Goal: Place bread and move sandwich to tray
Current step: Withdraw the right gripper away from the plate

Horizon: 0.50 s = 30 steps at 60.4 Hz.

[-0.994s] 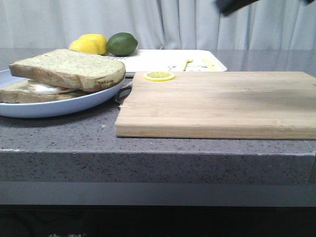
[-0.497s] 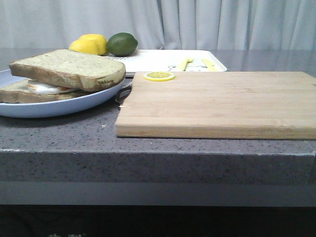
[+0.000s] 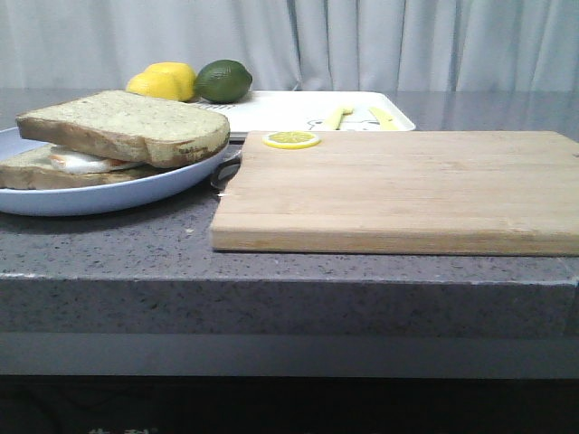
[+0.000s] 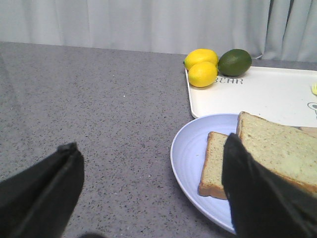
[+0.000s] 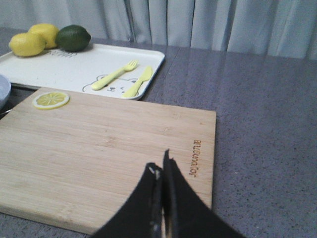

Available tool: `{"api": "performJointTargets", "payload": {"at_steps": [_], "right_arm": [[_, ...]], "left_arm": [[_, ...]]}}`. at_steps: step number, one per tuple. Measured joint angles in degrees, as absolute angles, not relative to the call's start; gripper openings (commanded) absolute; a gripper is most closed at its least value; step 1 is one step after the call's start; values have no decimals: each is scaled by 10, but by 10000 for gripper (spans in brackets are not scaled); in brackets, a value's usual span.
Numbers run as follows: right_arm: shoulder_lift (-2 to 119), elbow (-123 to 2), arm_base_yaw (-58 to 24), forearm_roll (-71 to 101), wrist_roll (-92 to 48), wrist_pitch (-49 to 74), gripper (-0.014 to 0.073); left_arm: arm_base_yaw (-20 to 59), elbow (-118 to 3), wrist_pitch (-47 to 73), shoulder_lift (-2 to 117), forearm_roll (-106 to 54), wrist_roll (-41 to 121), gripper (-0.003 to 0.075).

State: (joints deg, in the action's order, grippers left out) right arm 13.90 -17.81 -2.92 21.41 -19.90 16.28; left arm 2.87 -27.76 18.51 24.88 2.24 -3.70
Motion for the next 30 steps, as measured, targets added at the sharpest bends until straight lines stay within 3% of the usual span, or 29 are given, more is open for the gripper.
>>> {"api": "performJointTargets", "payload": {"at_steps": [13, 30], "right_arm": [[135, -175, -29, 216, -199, 145, -76], [135, -175, -29, 217, -199, 144, -76]], "left_arm": [[29, -336, 222, 325, 20, -37, 568], [29, -504, 356, 573, 20, -26, 568]]}}
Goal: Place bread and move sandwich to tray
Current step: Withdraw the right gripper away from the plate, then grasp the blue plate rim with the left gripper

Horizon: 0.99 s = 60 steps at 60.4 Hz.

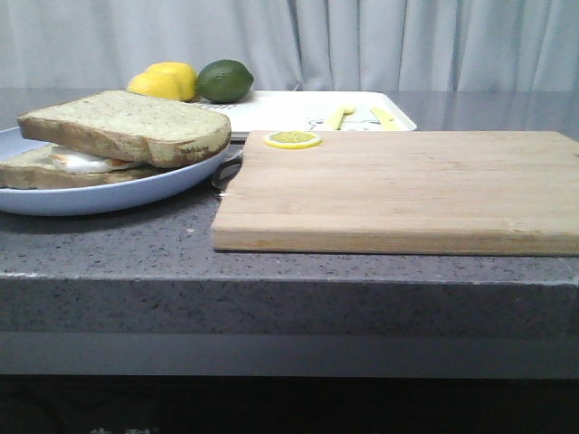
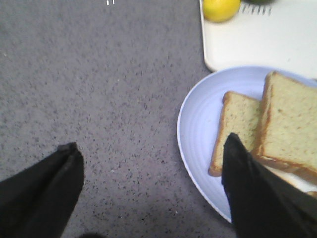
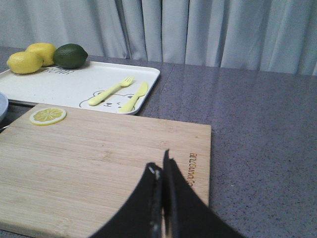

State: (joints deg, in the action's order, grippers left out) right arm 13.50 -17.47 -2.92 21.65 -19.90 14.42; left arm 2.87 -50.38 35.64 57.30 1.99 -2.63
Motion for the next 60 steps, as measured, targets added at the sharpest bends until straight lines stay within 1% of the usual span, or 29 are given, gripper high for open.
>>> {"api": "performJointTargets", "payload": {"at_steps": [11, 25, 34, 49, 54, 60], "right_arm": [[135, -175, -29, 217, -199, 144, -76], [135, -175, -29, 217, -199, 144, -76], [135, -175, -29, 217, -199, 144, -76], [135, -175, -29, 217, -199, 144, -76], [135, -175, -29, 217, -199, 144, -76], [135, -175, -29, 217, -199, 144, -76]], "left_arm": [[29, -607, 439, 734, 11, -5, 568], [29, -689, 447, 871, 0, 8, 568], [29, -714, 447, 916, 0, 9, 568], [29, -723, 447, 944, -4, 11, 568], [29, -723, 447, 947, -6, 13, 540], [29, -723, 447, 947, -21, 28, 440]]}}
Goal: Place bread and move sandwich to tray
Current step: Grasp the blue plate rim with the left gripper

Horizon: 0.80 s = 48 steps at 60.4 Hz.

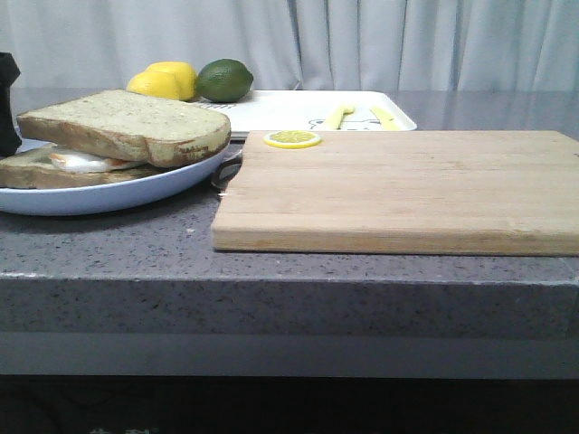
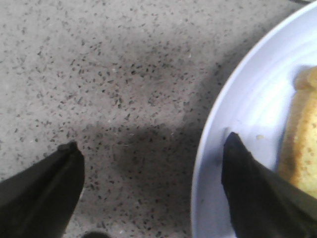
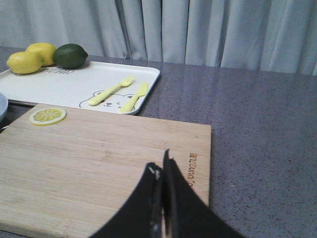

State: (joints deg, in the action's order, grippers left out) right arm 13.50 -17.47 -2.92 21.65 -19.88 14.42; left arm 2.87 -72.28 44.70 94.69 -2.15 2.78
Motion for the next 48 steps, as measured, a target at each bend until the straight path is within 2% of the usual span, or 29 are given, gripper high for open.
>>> {"api": "performJointTargets", "payload": {"at_steps": [5, 20, 27, 48], "right_arm": [[135, -175, -29, 217, -199, 144, -76], [135, -175, -29, 217, -199, 144, -76], [135, -175, -29, 217, -199, 144, -76], [135, -175, -29, 217, -199, 144, -76]], "left_arm": [[29, -723, 447, 948, -42, 42, 333], [29, -725, 448, 960, -78, 53, 121], [29, -726, 446, 962, -87, 53, -13], [-2, -728, 467, 962, -220, 141, -19]]}}
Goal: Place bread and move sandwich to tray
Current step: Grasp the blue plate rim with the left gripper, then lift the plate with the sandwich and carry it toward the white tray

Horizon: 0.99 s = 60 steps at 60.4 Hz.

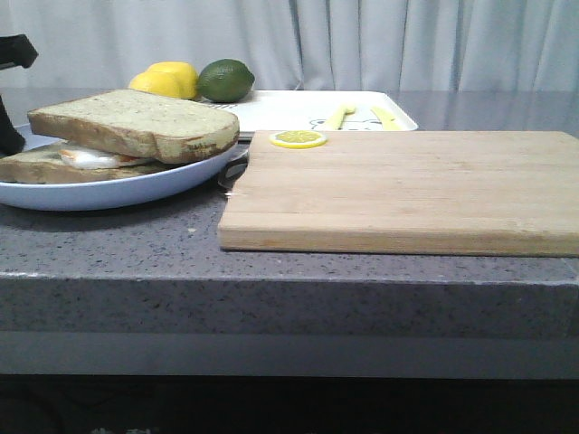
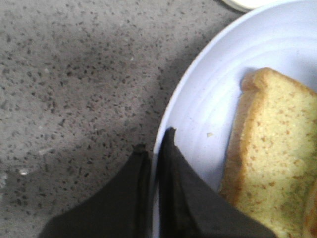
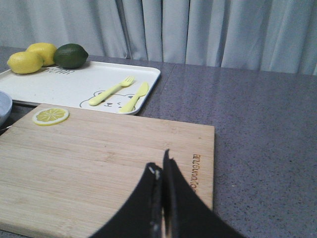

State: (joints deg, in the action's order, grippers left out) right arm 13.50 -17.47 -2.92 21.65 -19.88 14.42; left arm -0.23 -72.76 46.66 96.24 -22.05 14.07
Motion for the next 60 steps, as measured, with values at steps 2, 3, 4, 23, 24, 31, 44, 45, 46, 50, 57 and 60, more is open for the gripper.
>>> {"api": "performJointTargets", "payload": {"at_steps": [2, 3, 4, 23, 24, 31, 44, 45, 46, 50, 57, 60], "right_arm": [[135, -175, -29, 217, -199, 144, -76], [135, -175, -29, 217, -199, 144, -76], [135, -175, -29, 217, -199, 144, -76], [135, -175, -29, 217, -199, 144, -76], [135, -175, -29, 217, -199, 144, -76], [135, -175, -29, 217, -199, 144, -76], [135, -175, -29, 217, -199, 144, -76], [135, -175, -29, 217, -199, 144, -76], [135, -175, -29, 217, -199, 144, -76], [135, -175, -29, 217, -199, 144, -76], [135, -175, -29, 217, -199, 144, -76], [135, -175, -29, 217, -199, 144, -76]], "left_arm": [[-13, -729, 475, 962, -244, 156, -19], [-18, -730, 479, 961, -253, 162, -19], [-23, -731, 483, 960, -262, 167, -19], [-126, -769, 587, 933, -437, 284, -19], [-127, -771, 591, 933, -444, 285, -19], [-132, -784, 611, 932, -480, 296, -19], [-104, -866, 612, 954, -485, 302, -19], [-102, -880, 612, 958, -485, 302, -19], [-100, -890, 612, 963, -486, 301, -19], [-88, -945, 612, 992, -488, 288, -19], [-67, -1038, 613, 1057, -490, 265, -19], [-58, -1092, 614, 1090, -490, 252, -19]]}}
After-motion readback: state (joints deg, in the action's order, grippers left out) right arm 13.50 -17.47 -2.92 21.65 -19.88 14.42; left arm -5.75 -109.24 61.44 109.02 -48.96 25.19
